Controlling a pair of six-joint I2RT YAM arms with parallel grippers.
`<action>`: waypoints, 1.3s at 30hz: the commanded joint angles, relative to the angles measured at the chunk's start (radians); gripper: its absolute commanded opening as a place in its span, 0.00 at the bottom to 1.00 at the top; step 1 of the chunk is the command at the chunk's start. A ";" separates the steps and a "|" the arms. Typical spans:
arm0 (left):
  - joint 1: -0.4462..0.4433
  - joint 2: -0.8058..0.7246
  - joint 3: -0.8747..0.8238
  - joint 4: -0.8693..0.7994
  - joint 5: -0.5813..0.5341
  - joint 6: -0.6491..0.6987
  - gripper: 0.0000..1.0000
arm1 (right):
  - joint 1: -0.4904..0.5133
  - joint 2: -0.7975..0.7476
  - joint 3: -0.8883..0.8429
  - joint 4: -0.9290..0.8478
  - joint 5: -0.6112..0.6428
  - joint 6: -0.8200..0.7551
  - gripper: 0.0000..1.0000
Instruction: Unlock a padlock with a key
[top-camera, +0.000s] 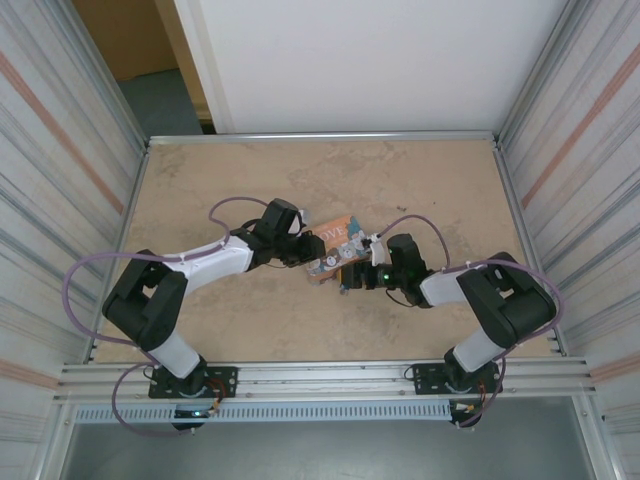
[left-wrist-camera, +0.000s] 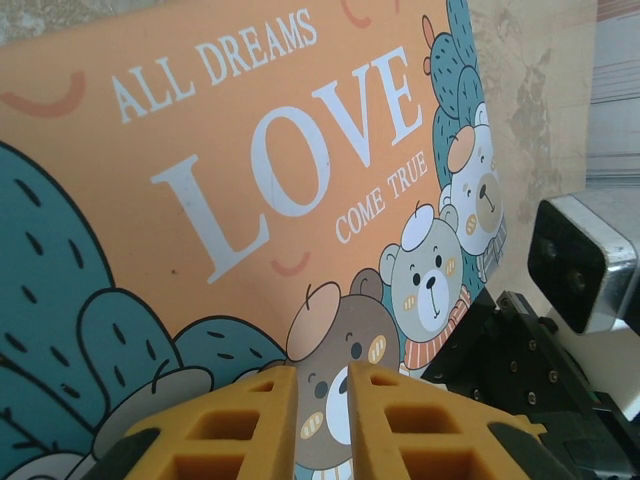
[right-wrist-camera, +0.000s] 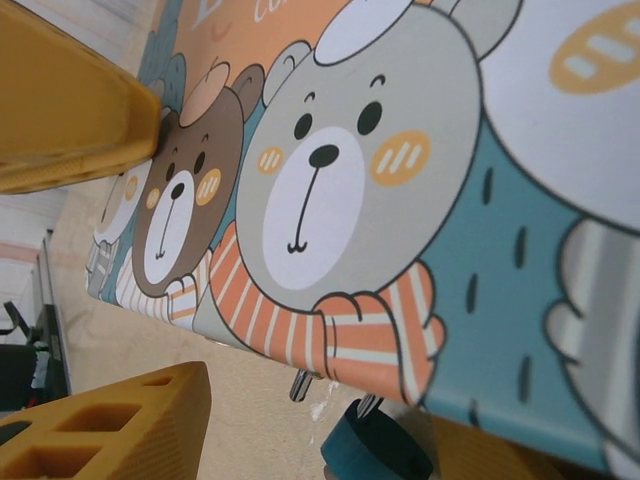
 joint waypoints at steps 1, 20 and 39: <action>-0.001 0.026 -0.020 -0.009 -0.009 0.007 0.20 | 0.010 0.030 0.029 0.050 -0.050 -0.027 0.56; -0.001 0.039 -0.015 -0.005 -0.006 -0.002 0.19 | 0.003 0.051 0.009 0.065 -0.073 -0.047 0.31; 0.000 0.035 -0.049 -0.006 -0.012 0.001 0.18 | -0.029 -0.026 -0.031 0.047 -0.005 0.008 0.00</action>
